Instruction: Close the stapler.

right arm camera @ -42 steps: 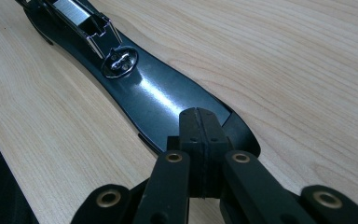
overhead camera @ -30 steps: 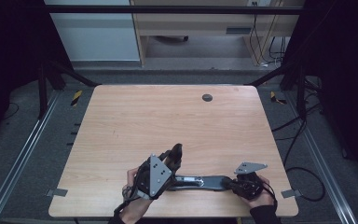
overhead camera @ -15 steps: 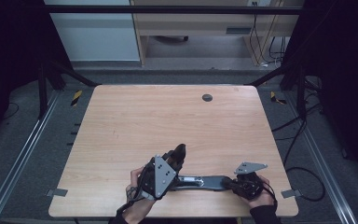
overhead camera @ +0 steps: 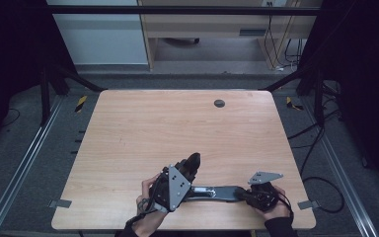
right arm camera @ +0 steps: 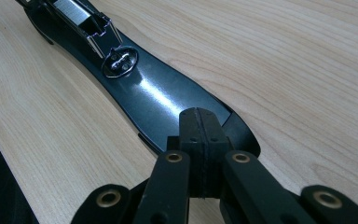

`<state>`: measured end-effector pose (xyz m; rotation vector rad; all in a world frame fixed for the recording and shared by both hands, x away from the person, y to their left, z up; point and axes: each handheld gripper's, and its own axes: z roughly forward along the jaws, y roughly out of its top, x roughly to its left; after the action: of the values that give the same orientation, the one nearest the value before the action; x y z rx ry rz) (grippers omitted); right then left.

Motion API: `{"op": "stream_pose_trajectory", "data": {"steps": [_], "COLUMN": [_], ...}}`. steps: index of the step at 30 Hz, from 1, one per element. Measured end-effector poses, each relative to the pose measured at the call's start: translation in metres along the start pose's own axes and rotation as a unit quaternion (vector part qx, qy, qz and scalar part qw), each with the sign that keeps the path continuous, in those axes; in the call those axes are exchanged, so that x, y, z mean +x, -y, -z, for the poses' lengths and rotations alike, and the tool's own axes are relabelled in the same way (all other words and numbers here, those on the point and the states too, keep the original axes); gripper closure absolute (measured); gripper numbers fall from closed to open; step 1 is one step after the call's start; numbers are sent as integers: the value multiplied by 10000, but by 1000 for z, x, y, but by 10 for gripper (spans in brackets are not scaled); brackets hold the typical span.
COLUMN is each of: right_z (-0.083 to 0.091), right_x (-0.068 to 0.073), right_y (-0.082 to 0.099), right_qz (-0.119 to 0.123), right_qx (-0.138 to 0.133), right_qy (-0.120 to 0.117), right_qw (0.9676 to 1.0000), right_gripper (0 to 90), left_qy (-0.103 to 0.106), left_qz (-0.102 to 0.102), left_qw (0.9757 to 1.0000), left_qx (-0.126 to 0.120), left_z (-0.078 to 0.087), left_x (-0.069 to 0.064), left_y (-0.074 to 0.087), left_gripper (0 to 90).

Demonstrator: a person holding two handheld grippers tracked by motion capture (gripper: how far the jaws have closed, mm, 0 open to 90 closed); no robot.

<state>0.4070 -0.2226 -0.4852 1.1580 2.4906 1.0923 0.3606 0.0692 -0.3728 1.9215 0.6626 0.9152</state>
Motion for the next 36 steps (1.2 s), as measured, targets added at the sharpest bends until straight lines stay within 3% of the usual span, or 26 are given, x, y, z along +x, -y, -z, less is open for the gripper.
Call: {"op": "stream_pose_trajectory", "data": {"steps": [26, 36], "right_z": [0, 0], "right_x": [0, 0], "right_y": [0, 0], "right_qz": [15, 21], "right_qx": [20, 19], "right_qy": [21, 15], "right_qw": [10000, 10000], "right_gripper": [900, 900], "left_qy": [-145, -220], "left_qz": [-244, -425], "left_qw": [9996, 9988], "left_qx": [25, 38], "left_z": [-9, -13], "left_x": [-15, -23], "left_y": [-3, -4], "left_gripper": [576, 576]}}
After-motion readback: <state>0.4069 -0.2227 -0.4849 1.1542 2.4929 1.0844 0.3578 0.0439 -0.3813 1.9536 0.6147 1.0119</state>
